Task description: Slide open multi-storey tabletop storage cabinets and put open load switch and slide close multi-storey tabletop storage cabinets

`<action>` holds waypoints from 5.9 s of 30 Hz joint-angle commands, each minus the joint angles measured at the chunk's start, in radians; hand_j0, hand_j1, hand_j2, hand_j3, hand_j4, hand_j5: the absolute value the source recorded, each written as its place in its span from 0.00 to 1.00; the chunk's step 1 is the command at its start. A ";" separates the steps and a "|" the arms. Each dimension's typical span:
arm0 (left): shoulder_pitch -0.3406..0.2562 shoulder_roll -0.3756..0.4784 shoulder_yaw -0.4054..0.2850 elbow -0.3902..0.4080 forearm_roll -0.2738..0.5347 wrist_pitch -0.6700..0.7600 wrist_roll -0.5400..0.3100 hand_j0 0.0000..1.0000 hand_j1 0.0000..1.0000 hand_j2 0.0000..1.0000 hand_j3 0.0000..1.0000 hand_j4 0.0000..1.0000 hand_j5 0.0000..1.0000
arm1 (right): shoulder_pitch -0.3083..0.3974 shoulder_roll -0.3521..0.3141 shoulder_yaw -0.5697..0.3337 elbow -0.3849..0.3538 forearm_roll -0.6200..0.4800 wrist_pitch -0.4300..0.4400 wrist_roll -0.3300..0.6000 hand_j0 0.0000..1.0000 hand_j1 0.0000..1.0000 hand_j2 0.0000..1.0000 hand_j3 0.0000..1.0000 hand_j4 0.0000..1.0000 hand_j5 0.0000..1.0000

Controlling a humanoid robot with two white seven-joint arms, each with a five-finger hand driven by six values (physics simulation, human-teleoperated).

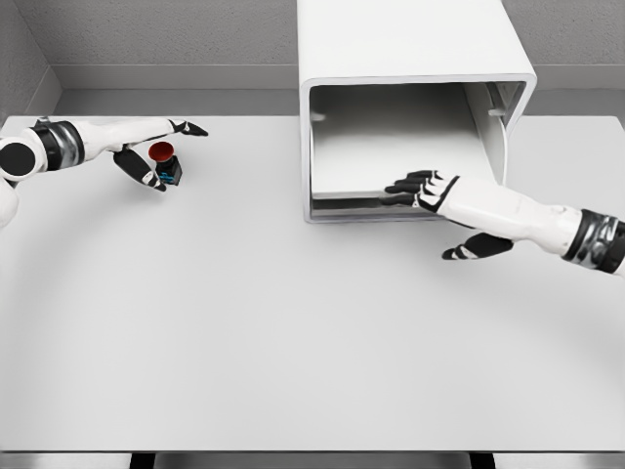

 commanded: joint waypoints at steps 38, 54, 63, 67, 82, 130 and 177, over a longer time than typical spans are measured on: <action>0.000 0.011 0.004 0.012 0.007 0.002 -0.002 0.73 0.73 0.73 0.73 0.73 0.73 | 0.095 0.066 -0.171 -0.106 -0.010 0.001 0.089 1.00 1.00 1.00 1.00 1.00 1.00; 0.002 0.006 0.002 0.036 0.005 0.002 -0.005 0.54 0.54 0.54 0.54 0.54 0.54 | 0.077 0.119 -0.174 0.038 -0.002 0.001 0.097 1.00 1.00 1.00 1.00 1.00 1.00; 0.000 0.003 0.002 0.039 0.004 0.002 -0.008 0.40 0.40 0.40 0.40 0.40 0.40 | 0.112 0.133 -0.175 0.041 -0.002 0.001 0.097 1.00 1.00 1.00 1.00 1.00 1.00; 0.000 0.002 0.002 0.038 0.005 0.002 -0.008 0.40 0.40 0.40 0.40 0.40 0.40 | 0.132 0.130 -0.177 0.039 -0.002 0.001 0.097 1.00 1.00 1.00 1.00 1.00 1.00; -0.051 0.016 0.005 -0.014 0.019 0.002 -0.053 0.37 0.37 0.37 0.37 0.37 0.37 | 0.195 0.004 -0.253 -0.105 0.001 0.001 0.082 1.00 1.00 1.00 1.00 1.00 1.00; 0.064 0.333 -0.027 -0.869 0.225 0.002 -0.094 0.36 0.36 0.36 0.36 0.36 0.36 | 0.296 -0.039 -0.430 -0.120 -0.004 0.001 0.020 1.00 1.00 1.00 1.00 1.00 1.00; -0.118 0.227 -0.131 -1.062 0.330 0.002 -0.094 0.37 0.37 0.37 0.37 0.37 0.37 | 0.334 -0.022 -0.474 -0.120 -0.010 0.001 0.006 1.00 1.00 1.00 1.00 1.00 1.00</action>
